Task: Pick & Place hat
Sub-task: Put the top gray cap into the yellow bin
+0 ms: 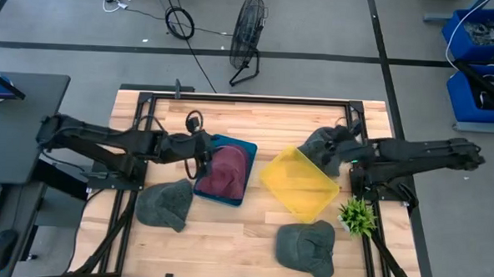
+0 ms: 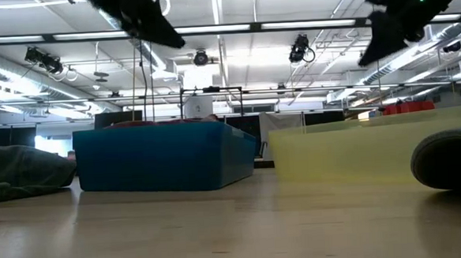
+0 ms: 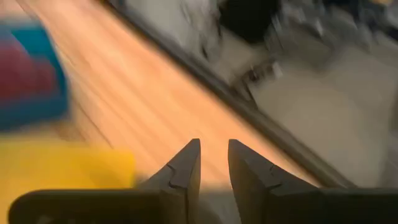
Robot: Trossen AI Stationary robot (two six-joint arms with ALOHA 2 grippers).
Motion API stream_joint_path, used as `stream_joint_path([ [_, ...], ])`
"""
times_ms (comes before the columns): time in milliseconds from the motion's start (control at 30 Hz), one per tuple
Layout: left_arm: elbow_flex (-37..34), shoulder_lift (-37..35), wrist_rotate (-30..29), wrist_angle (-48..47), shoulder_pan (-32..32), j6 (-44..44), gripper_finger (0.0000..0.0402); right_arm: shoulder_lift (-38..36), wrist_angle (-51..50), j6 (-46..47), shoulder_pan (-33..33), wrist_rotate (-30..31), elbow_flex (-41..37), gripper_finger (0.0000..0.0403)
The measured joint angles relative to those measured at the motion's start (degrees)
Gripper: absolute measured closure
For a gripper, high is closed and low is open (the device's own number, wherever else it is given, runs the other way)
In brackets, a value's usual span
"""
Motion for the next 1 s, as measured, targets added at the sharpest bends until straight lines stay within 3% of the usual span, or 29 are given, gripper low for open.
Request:
stream_joint_path([
  [167,-11.3,-0.3,0.82,14.83,1.23,-1.04,0.0257,12.23,-10.59,11.17,-3.6,-5.23,4.12,0.0317],
  [300,-15.62,-0.3,2.78,18.42,1.52,-4.66,0.0257,19.39,-13.49,11.9,-7.96,-12.04,5.06,0.0317],
  [500,-15.97,-0.3,5.22,19.22,1.41,-6.03,0.0257,26.67,-12.5,2.54,-15.72,-19.02,5.06,0.0317],
  [1000,-15.95,-0.3,5.77,19.32,1.41,-6.03,0.0257,37.49,-6.6,-1.61,-28.27,-22.24,5.06,0.0317],
])
